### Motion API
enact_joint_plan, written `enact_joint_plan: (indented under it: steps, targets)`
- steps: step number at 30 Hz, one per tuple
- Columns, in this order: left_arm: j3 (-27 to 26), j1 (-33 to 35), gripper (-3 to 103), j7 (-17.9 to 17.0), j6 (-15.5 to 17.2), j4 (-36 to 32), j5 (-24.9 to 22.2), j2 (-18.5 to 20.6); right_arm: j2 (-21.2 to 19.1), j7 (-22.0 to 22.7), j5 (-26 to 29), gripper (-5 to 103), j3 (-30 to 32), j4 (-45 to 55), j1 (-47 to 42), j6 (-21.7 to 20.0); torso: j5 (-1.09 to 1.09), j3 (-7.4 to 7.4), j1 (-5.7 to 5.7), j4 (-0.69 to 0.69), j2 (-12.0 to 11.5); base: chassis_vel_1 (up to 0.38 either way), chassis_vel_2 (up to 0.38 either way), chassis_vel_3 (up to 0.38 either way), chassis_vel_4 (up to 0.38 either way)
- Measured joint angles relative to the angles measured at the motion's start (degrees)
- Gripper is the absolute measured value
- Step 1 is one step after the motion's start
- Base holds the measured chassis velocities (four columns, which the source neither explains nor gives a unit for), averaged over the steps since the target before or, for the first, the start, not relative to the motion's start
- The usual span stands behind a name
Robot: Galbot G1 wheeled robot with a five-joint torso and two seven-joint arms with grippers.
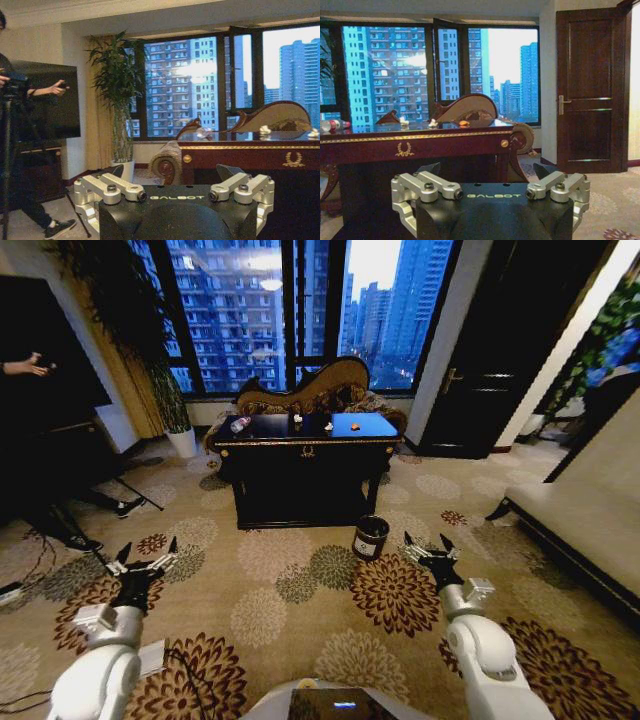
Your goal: Move to the front of the table and place the trash on the table into the trash bin.
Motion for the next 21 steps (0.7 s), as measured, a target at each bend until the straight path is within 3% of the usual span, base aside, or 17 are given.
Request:
enact_joint_plan:
  steps: [21]
  targets:
    - [-1.01, -0.21, 100, -0.17, -0.2, -0.27, -1.32, -0.42, 1.44, 0.0, -0.72, 100, -0.63, 1.71, 1.05, -0.77, 0.0, 0.0, 0.0, 0.0, 0.0, 0.0, 0.0, 0.0, 0.0]
